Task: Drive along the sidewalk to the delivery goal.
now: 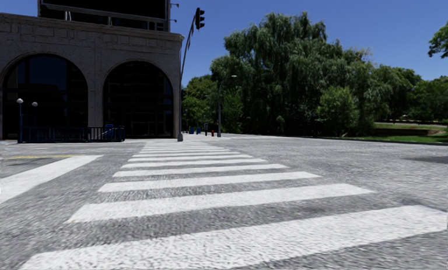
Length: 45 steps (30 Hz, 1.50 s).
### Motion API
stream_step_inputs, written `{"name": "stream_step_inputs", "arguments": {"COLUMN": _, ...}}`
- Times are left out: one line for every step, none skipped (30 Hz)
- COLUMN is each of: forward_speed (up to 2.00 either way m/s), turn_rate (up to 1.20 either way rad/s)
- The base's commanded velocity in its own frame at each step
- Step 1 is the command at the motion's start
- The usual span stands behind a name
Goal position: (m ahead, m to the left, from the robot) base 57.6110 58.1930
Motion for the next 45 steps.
{"name": "stream_step_inputs", "arguments": {"forward_speed": 1.64, "turn_rate": 0.20}}
{"name": "stream_step_inputs", "arguments": {"forward_speed": 1.56, "turn_rate": 0.17}}
{"name": "stream_step_inputs", "arguments": {"forward_speed": 1.52, "turn_rate": 0.03}}
{"name": "stream_step_inputs", "arguments": {"forward_speed": 1.52, "turn_rate": 0.03}}
{"name": "stream_step_inputs", "arguments": {"forward_speed": 1.44, "turn_rate": 0.00}}
{"name": "stream_step_inputs", "arguments": {"forward_speed": 1.36, "turn_rate": 0.00}}
{"name": "stream_step_inputs", "arguments": {"forward_speed": 1.33, "turn_rate": 0.00}}
{"name": "stream_step_inputs", "arguments": {"forward_speed": 1.33, "turn_rate": 0.00}}
{"name": "stream_step_inputs", "arguments": {"forward_speed": 1.27, "turn_rate": 0.00}}
{"name": "stream_step_inputs", "arguments": {"forward_speed": 1.23, "turn_rate": 0.00}}
{"name": "stream_step_inputs", "arguments": {"forward_speed": 1.22, "turn_rate": 0.00}}
{"name": "stream_step_inputs", "arguments": {"forward_speed": 1.22, "turn_rate": 0.00}}
{"name": "stream_step_inputs", "arguments": {"forward_speed": 1.22, "turn_rate": 0.00}}
{"name": "stream_step_inputs", "arguments": {"forward_speed": 1.22, "turn_rate": 0.00}}
{"name": "stream_step_inputs", "arguments": {"forward_speed": 1.22, "turn_rate": 0.00}}
{"name": "stream_step_inputs", "arguments": {"forward_speed": 1.22, "turn_rate": 0.00}}
{"name": "stream_step_inputs", "arguments": {"forward_speed": 1.23, "turn_rate": 0.00}}
{"name": "stream_step_inputs", "arguments": {"forward_speed": 1.23, "turn_rate": 0.00}}
{"name": "stream_step_inputs", "arguments": {"forward_speed": 1.23, "turn_rate": 0.00}}
{"name": "stream_step_inputs", "arguments": {"forward_speed": 1.23, "turn_rate": 0.00}}
{"name": "stream_step_inputs", "arguments": {"forward_speed": 1.23, "turn_rate": 0.00}}
{"name": "stream_step_inputs", "arguments": {"forward_speed": 1.23, "turn_rate": 0.00}}
{"name": "stream_step_inputs", "arguments": {"forward_speed": 1.23, "turn_rate": 0.00}}
{"name": "stream_step_inputs", "arguments": {"forward_speed": 1.23, "turn_rate": 0.00}}
{"name": "stream_step_inputs", "arguments": {"forward_speed": 1.23, "turn_rate": 0.00}}
{"name": "stream_step_inputs", "arguments": {"forward_speed": 1.23, "turn_rate": 0.00}}
{"name": "stream_step_inputs", "arguments": {"forward_speed": 1.24, "turn_rate": 0.00}}
{"name": "stream_step_inputs", "arguments": {"forward_speed": 1.24, "turn_rate": 0.00}}
{"name": "stream_step_inputs", "arguments": {"forward_speed": 1.24, "turn_rate": 0.00}}
{"name": "stream_step_inputs", "arguments": {"forward_speed": 1.25, "turn_rate": 0.00}}
{"name": "stream_step_inputs", "arguments": {"forward_speed": 1.25, "turn_rate": 0.00}}
{"name": "stream_step_inputs", "arguments": {"forward_speed": 1.25, "turn_rate": 0.02}}
{"name": "stream_step_inputs", "arguments": {"forward_speed": 1.25, "turn_rate": 0.11}}
{"name": "stream_step_inputs", "arguments": {"forward_speed": 1.25, "turn_rate": 0.11}}
{"name": "stream_step_inputs", "arguments": {"forward_speed": 1.25, "turn_rate": 0.16}}
{"name": "stream_step_inputs", "arguments": {"forward_speed": 1.25, "turn_rate": 0.18}}
{"name": "stream_step_inputs", "arguments": {"forward_speed": 1.26, "turn_rate": 0.22}}
{"name": "stream_step_inputs", "arguments": {"forward_speed": 1.26, "turn_rate": 0.22}}
{"name": "stream_step_inputs", "arguments": {"forward_speed": 1.26, "turn_rate": 0.25}}
{"name": "stream_step_inputs", "arguments": {"forward_speed": 1.26, "turn_rate": 0.29}}
{"name": "stream_step_inputs", "arguments": {"forward_speed": 1.26, "turn_rate": 0.33}}
{"name": "stream_step_inputs", "arguments": {"forward_speed": 1.26, "turn_rate": 0.33}}
{"name": "stream_step_inputs", "arguments": {"forward_speed": 1.26, "turn_rate": 0.35}}
{"name": "stream_step_inputs", "arguments": {"forward_speed": 1.26, "turn_rate": 0.35}}
{"name": "stream_step_inputs", "arguments": {"forward_speed": 1.26, "turn_rate": 0.35}}
